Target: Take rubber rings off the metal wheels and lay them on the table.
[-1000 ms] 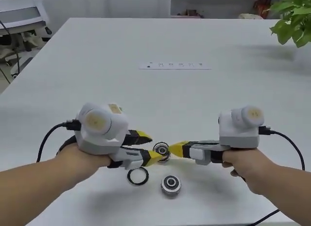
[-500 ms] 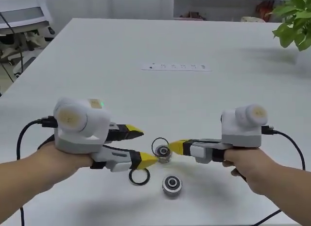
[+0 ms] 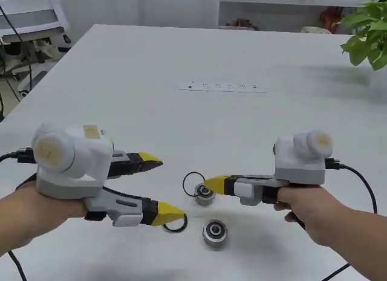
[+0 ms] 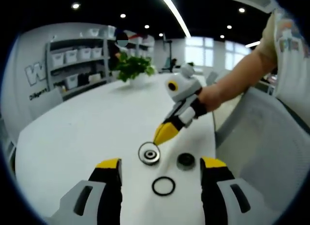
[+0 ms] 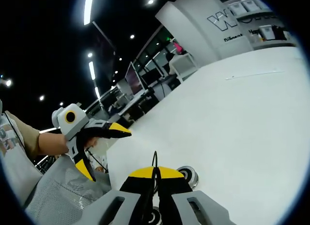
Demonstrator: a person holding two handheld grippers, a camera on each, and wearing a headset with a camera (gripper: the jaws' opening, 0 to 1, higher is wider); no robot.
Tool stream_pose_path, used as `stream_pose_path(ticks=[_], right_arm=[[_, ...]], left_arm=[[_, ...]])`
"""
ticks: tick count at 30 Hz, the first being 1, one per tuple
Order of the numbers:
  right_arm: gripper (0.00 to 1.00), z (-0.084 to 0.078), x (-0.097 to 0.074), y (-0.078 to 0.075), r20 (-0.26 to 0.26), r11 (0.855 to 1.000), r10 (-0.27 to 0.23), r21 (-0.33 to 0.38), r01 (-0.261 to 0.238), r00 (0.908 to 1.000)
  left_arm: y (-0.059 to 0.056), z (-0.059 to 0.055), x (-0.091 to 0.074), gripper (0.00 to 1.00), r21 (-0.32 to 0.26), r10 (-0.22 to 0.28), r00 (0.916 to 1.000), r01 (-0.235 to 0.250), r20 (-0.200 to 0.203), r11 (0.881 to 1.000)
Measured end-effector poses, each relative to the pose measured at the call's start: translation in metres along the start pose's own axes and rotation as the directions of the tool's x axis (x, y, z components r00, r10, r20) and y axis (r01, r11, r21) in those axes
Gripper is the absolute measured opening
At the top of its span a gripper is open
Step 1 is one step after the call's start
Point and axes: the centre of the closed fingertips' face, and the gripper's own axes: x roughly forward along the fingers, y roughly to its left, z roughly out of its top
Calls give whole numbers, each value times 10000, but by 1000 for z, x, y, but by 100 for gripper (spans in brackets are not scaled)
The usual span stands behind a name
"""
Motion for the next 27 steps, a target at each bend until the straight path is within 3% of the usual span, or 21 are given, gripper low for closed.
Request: stream_pose_path(ticks=[13,27], right_arm=[[0,-13,13,17,-624,9982,556,249,-541,9965],[0,-35,28,28,-1645,9955,901,453,-837,9823]], left_arm=[[-6,-6,-18,77,43,-71,10000,72,-63,10000],[-8,-14,-31,82,-100,-5,10000,5,-38,9999]])
